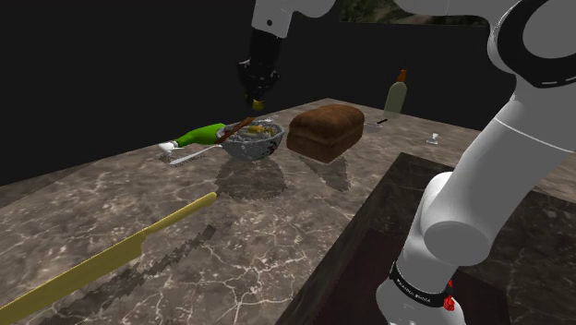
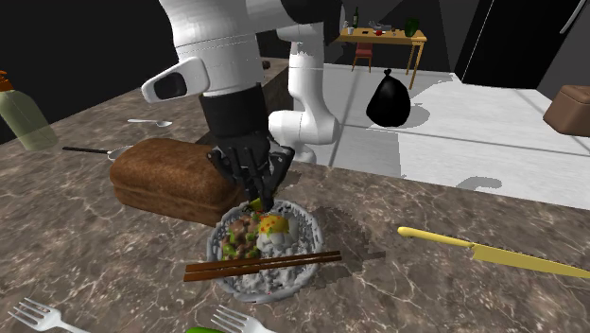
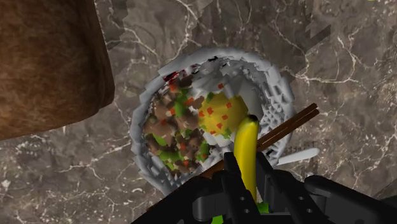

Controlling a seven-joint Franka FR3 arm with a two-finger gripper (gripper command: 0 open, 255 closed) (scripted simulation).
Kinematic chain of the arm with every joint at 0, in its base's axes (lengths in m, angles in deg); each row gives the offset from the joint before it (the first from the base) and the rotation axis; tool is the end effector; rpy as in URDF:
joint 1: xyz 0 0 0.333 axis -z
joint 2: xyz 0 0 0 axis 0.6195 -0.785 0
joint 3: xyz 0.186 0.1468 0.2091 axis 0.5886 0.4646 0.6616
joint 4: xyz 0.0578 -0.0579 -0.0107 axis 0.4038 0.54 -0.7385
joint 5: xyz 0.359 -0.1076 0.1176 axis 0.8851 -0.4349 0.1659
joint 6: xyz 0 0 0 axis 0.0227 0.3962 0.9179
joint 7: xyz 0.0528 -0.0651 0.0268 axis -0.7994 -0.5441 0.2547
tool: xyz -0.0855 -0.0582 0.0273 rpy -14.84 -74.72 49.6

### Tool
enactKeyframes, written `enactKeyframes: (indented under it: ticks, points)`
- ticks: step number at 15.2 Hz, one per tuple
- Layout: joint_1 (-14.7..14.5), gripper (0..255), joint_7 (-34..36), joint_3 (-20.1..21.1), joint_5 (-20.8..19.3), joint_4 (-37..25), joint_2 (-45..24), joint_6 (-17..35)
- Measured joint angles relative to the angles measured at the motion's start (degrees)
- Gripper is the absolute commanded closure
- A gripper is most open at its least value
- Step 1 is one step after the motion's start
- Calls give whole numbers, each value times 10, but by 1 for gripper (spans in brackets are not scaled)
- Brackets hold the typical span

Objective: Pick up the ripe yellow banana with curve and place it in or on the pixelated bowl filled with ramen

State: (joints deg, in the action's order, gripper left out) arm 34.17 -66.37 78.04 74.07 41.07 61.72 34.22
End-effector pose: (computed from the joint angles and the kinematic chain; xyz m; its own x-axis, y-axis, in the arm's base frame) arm 0.4942 0.0345 0.6299 0.9860 -0.1502 0.0727 -0.1316 -0.9678 -0.2146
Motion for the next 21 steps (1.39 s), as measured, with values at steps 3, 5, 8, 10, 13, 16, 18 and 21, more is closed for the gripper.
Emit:
enactKeyframes:
  ticks: [3, 5, 8, 10, 13, 16, 18, 21]
  points:
    - [-1, 255, -2, 1, 1, 27, 4, 22]
    - [0, 255, -6, 1, 1, 45, 5, 39]
    - [0, 255, -11, 1, 2, 70, 8, 61]
    - [0, 255, -12, 2, 3, 76, 8, 68]
    - [-1, 255, -12, 2, 3, 78, 8, 69]
    - [-1, 0, -12, 2, 3, 79, 8, 70]
    - [-1, 0, -12, 2, 3, 79, 8, 70]
    - [-1, 0, -12, 2, 3, 79, 8, 70]
